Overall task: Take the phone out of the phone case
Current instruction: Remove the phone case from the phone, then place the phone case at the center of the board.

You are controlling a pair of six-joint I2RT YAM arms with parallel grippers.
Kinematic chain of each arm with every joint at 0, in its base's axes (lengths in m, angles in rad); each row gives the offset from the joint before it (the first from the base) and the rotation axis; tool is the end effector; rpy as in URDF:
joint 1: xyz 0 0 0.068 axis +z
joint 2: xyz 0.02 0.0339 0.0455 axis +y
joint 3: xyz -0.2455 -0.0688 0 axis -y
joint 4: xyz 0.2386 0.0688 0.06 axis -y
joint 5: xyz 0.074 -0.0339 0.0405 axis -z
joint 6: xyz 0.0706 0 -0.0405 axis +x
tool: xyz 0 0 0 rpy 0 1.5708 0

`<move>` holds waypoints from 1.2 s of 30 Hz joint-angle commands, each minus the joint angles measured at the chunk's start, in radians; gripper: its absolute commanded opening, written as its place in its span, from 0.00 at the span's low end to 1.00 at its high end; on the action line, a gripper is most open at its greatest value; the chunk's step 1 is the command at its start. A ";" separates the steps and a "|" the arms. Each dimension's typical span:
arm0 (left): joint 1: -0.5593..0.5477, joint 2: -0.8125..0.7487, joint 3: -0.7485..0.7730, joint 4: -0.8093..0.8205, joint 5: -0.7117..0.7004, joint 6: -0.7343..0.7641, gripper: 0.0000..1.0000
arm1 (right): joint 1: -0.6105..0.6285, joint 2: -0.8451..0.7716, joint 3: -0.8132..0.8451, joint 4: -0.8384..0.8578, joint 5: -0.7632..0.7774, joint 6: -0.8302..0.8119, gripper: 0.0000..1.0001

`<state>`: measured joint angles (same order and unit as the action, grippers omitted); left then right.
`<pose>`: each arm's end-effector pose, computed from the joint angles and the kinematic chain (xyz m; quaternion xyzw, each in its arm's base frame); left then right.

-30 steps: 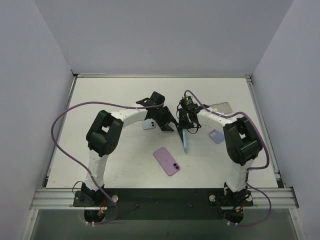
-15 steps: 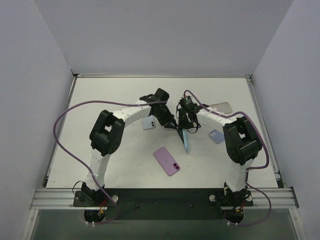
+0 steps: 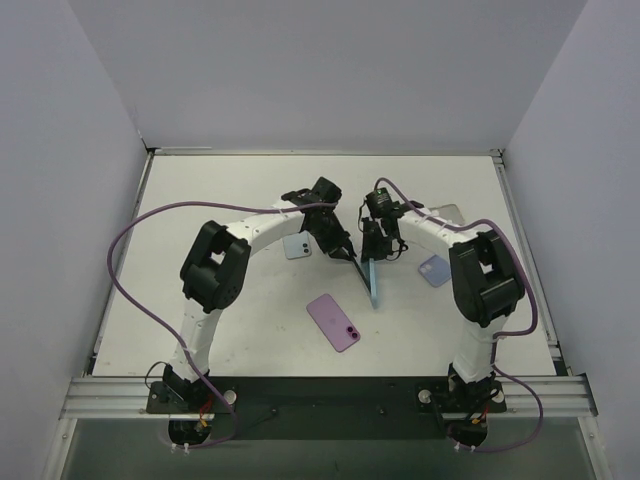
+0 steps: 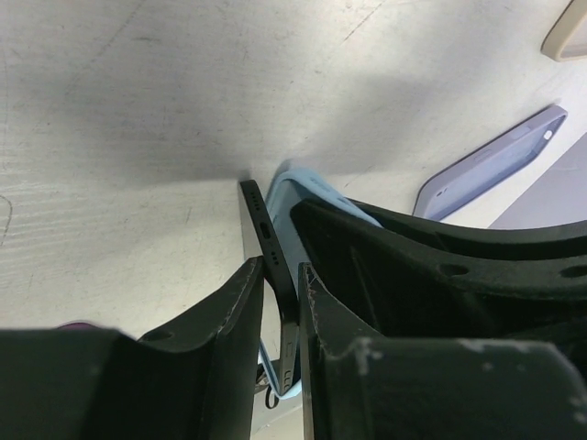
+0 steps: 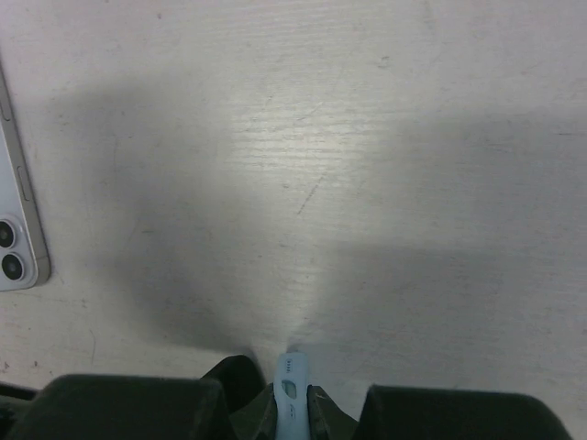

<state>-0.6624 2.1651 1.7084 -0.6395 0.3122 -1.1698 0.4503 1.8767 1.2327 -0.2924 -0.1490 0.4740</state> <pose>0.3514 -0.3016 0.1400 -0.2056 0.9386 -0.2762 0.0215 0.3610 0.1861 0.1365 -0.0120 0.9477 0.2020 0.2469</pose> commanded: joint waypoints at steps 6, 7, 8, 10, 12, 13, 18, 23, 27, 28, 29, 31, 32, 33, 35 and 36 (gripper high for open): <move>0.029 -0.102 0.062 -0.109 -0.025 -0.019 0.00 | -0.076 -0.001 0.045 -0.198 0.109 -0.035 0.00; 0.032 -0.111 0.065 -0.108 -0.025 -0.021 0.00 | -0.078 -0.002 0.045 -0.198 0.112 -0.035 0.00; 0.033 -0.116 0.071 -0.106 -0.024 -0.022 0.00 | -0.079 -0.002 0.045 -0.198 0.114 -0.035 0.00; 0.040 -0.128 0.074 -0.101 -0.021 -0.024 0.00 | -0.084 -0.004 0.048 -0.198 0.114 -0.035 0.00; 0.046 -0.136 0.076 -0.101 -0.025 -0.025 0.00 | -0.096 -0.007 0.051 -0.200 0.112 -0.035 0.00; 0.049 -0.149 0.073 -0.101 -0.028 -0.025 0.00 | -0.102 -0.010 0.054 -0.200 0.111 -0.037 0.00; 0.081 -0.185 0.050 -0.066 -0.024 -0.021 0.00 | -0.153 -0.014 0.088 -0.197 0.069 -0.041 0.00; 0.119 -0.221 0.033 -0.014 0.005 0.022 0.00 | -0.212 -0.004 0.139 -0.153 -0.003 -0.055 0.00; 0.193 -0.277 -0.016 0.061 0.047 0.120 0.00 | -0.292 0.024 0.172 -0.055 -0.139 -0.034 0.00; 0.207 -0.286 -0.038 0.073 0.056 0.145 0.00 | -0.321 0.041 0.177 0.002 -0.200 -0.025 0.00; 0.221 -0.292 -0.047 0.084 0.083 0.194 0.00 | -0.335 0.053 0.183 0.027 -0.236 -0.005 0.00; 0.268 -0.313 -0.068 0.099 0.111 0.249 0.00 | -0.360 0.105 0.217 0.085 -0.277 0.012 0.00; 0.285 -0.323 -0.091 0.104 0.131 0.275 0.00 | -0.364 0.123 0.235 0.091 -0.287 0.015 0.00; 0.299 -0.338 -0.101 0.094 0.133 0.341 0.00 | -0.366 0.145 0.255 0.087 -0.278 0.015 0.01; 0.337 -0.350 -0.116 0.048 0.089 0.413 0.00 | -0.366 0.189 0.304 0.067 -0.177 0.026 0.29; 0.351 -0.366 -0.127 0.006 0.071 0.464 0.00 | -0.366 0.199 0.318 0.047 -0.132 0.032 0.38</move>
<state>-0.3641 1.8912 1.6005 -0.6090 0.3740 -0.9073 0.0757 2.0232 1.4731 -0.2386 -0.3489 0.4744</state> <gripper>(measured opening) 0.073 0.184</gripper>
